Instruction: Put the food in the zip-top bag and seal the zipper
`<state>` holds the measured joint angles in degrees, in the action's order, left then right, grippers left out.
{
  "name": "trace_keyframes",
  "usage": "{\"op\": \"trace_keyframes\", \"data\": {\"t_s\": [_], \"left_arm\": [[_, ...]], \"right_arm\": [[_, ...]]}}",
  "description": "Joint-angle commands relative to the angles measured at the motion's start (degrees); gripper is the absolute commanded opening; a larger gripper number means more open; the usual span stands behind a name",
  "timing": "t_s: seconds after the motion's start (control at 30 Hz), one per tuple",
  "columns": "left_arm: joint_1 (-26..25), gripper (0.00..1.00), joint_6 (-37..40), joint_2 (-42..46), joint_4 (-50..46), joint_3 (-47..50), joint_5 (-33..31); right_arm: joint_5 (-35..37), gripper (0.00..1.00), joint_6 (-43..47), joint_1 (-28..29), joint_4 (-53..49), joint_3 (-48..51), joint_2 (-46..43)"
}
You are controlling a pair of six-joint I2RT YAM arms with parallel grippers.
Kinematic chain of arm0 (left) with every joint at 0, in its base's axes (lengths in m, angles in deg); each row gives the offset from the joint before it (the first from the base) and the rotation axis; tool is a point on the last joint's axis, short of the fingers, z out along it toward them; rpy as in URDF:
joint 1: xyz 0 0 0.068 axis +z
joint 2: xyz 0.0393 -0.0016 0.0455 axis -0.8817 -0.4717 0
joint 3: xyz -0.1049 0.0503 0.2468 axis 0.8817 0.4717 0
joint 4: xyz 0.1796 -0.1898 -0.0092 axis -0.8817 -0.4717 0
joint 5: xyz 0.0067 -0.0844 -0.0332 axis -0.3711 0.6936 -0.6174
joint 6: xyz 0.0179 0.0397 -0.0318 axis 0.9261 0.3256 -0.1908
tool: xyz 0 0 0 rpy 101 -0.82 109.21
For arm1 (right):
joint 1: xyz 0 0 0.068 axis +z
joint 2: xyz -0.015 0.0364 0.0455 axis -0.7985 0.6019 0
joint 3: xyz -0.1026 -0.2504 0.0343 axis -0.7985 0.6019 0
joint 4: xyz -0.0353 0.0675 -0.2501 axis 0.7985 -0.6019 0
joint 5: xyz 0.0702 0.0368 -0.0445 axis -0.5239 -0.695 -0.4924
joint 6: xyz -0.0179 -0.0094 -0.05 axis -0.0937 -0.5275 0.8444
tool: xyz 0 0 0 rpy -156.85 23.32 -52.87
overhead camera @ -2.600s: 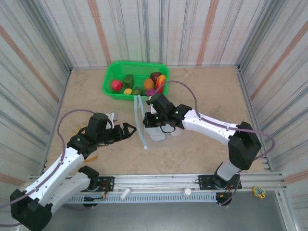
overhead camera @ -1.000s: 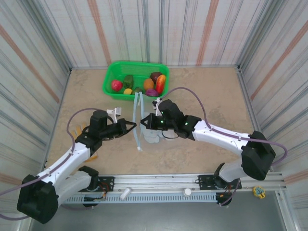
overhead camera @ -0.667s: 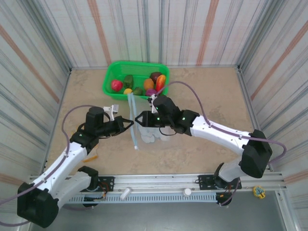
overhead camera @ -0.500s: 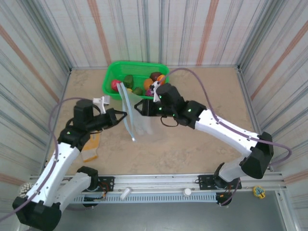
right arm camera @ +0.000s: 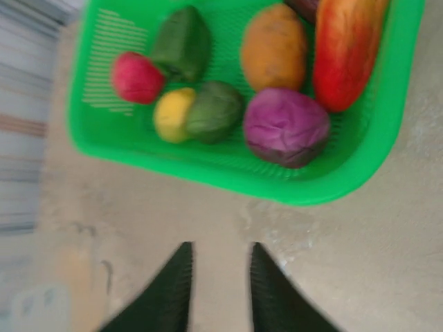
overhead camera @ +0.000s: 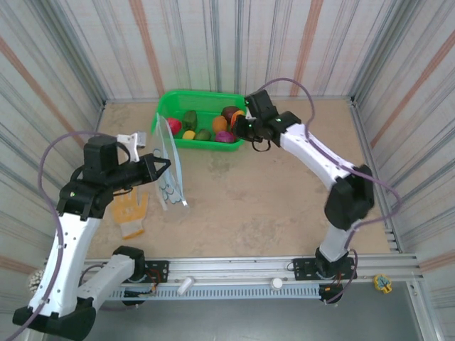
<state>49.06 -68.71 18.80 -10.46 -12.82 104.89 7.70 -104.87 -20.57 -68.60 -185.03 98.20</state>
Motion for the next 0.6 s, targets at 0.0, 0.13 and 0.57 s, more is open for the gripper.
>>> {"op": "trace_keyframes", "data": {"t_s": [0.0, 0.13, 0.57], "left_arm": [[0.41, 0.0, 2.23, -1.58, 1.62, 2.92, -0.39], [0.49, 0.0, 1.0, -2.31, 5.52, 4.81, 1.82], [0.49, 0.0, 0.85, -2.73, 8.79, 7.01, 3.86]], "right_arm": [[5.73, 0.0, 2.47, -0.61, -6.43, -7.84, 8.42], [10.06, 0.0, 4.52, -1.06, -12.77, -20.29, 18.99], [16.62, 0.0, 2.76, -3.3, -21.79, -19.77, 23.03]]}}
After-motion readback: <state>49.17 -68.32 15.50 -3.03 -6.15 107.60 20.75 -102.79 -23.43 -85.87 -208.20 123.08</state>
